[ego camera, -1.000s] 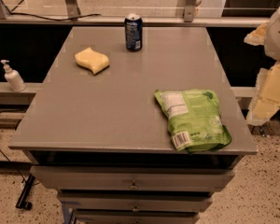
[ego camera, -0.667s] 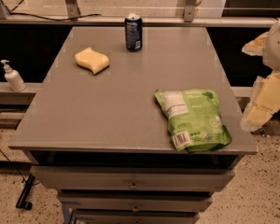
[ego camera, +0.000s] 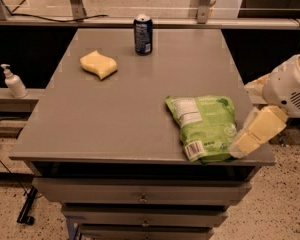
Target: Move green rice chip bag near sponge
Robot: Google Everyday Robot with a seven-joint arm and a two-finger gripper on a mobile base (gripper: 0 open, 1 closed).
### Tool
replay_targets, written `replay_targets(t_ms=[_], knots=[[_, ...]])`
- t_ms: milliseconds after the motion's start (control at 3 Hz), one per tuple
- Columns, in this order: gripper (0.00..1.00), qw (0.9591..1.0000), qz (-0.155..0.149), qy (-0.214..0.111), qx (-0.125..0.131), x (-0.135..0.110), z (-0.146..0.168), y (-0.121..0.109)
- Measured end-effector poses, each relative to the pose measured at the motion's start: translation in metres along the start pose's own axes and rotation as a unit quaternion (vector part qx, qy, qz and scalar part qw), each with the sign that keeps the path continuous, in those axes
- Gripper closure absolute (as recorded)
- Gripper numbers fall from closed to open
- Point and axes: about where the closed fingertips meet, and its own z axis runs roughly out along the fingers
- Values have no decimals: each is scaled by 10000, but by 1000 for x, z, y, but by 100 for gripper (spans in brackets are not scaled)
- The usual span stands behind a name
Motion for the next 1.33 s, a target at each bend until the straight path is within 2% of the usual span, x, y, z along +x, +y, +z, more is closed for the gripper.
replay_targets(t_ms=[333, 667, 1333], knots=[[0, 9989, 386, -210, -151, 3, 21, 2], [17, 9975, 593, -295, -248, 6, 39, 8], [64, 9957, 839, -265, -289, 15, 50, 16]])
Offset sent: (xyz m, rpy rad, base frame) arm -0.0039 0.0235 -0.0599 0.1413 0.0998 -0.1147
